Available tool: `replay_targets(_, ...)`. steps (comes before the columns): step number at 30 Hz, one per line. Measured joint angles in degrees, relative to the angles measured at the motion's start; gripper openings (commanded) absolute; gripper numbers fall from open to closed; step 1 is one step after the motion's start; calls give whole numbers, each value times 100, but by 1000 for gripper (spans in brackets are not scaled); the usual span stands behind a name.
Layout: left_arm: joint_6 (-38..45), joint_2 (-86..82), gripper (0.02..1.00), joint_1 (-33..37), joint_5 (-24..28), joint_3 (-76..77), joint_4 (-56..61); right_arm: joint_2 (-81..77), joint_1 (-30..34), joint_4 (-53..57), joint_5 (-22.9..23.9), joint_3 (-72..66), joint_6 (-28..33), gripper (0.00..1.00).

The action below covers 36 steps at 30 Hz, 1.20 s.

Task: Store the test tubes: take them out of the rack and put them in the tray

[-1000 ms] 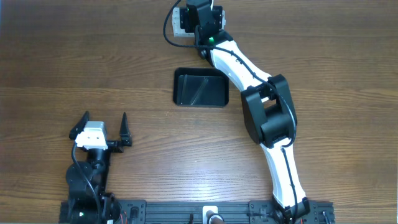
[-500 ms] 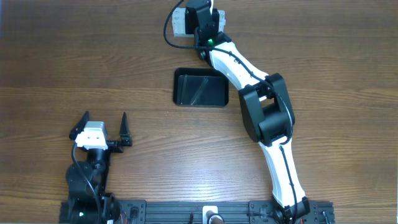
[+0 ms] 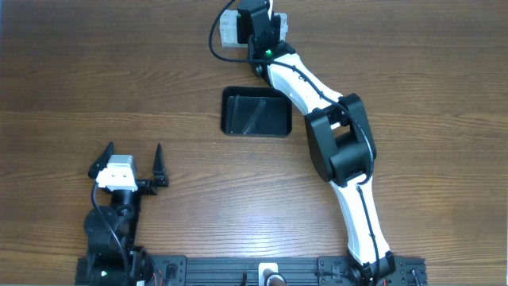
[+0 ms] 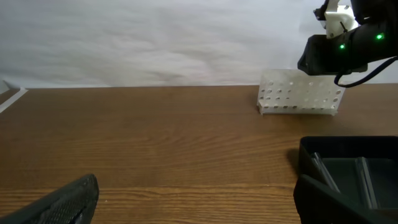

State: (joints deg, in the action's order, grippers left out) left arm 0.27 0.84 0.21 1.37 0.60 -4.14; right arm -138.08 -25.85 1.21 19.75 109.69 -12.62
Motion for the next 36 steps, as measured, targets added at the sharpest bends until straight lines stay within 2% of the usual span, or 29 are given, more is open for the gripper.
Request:
replay_targets(7, 0, 0, 1000, 0, 0, 0, 0, 0, 0, -2, 98, 2, 83, 154)
replay_targets(20, 0, 0, 998, 0, 0, 0, 0, 0, 0, 2, 155, 2, 179, 45)
replay_targets(28, 0, 0, 1000, 0, 0, 0, 0, 179, -2, 129, 170, 2, 262, 42)
replay_targets(36, 0, 0, 1000, 0, -2, 0, 0, 1707, -2, 186, 188, 2, 382, 40)
